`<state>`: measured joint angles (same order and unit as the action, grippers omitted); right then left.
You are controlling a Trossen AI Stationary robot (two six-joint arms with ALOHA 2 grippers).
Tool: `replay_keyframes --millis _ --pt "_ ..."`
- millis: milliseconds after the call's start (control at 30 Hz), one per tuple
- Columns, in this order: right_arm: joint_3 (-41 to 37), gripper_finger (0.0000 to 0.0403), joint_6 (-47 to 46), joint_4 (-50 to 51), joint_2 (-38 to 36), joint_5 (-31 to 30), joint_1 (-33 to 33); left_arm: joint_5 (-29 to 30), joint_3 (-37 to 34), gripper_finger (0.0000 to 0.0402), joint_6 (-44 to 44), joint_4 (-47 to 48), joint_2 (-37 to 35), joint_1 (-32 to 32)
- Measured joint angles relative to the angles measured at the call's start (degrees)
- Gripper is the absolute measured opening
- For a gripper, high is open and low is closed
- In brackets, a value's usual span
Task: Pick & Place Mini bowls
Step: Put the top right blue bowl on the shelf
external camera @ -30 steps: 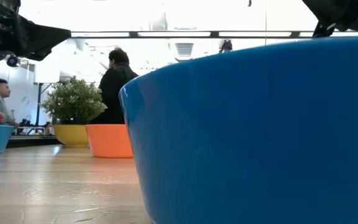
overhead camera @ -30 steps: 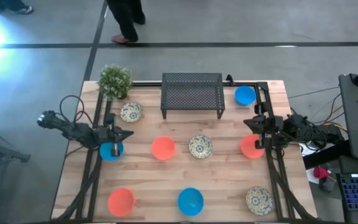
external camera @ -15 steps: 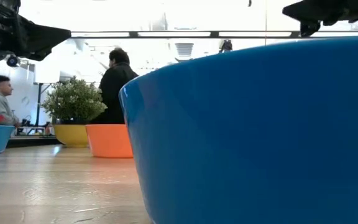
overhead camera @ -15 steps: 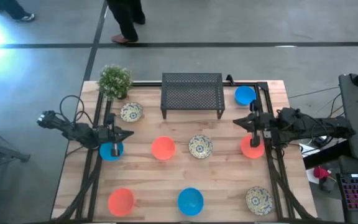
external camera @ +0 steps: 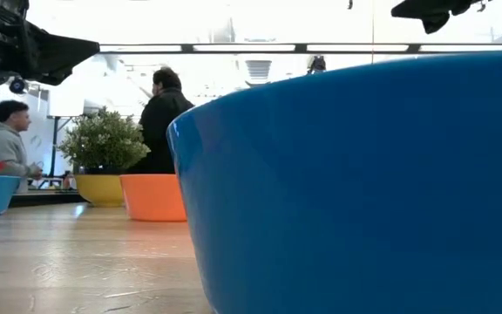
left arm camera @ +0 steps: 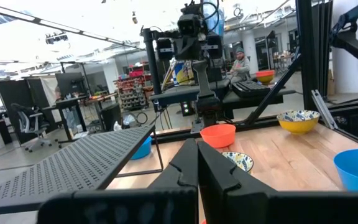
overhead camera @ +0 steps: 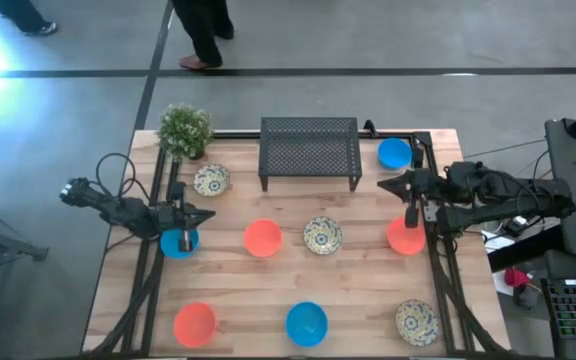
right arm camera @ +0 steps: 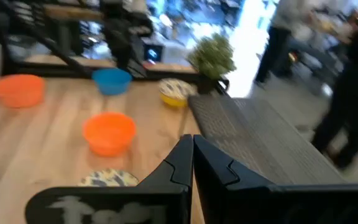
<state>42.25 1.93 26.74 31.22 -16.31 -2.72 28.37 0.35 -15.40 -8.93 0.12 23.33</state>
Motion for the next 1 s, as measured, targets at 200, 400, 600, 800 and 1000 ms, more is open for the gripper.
replay_keyframes --millis 200,400,600,800,1000 --pt "2.90 0.0008 -5.76 6.55 0.84 -7.21 0.00 0.01 -0.01 0.0000 0.00 0.00 0.02 -0.01" --pt "3.89 0.0008 -10.51 11.69 1.96 -7.90 0.00 0.01 0.01 0.0000 0.00 0.00 0.02 0.01" --pt "6.22 0.0008 -18.35 20.37 3.77 -8.40 0.00 0.01 -0.01 0.0000 0.00 -0.01 0.00 -0.01" --pt "7.85 0.0008 -26.94 31.55 6.99 -9.41 0.04 -0.01 -0.01 0.0000 0.00 -0.02 0.02 -0.01" --pt "9.94 0.0008 -32.95 39.41 10.20 -9.41 0.04 0.00 -0.01 0.0000 -0.02 -0.02 0.02 -0.01"
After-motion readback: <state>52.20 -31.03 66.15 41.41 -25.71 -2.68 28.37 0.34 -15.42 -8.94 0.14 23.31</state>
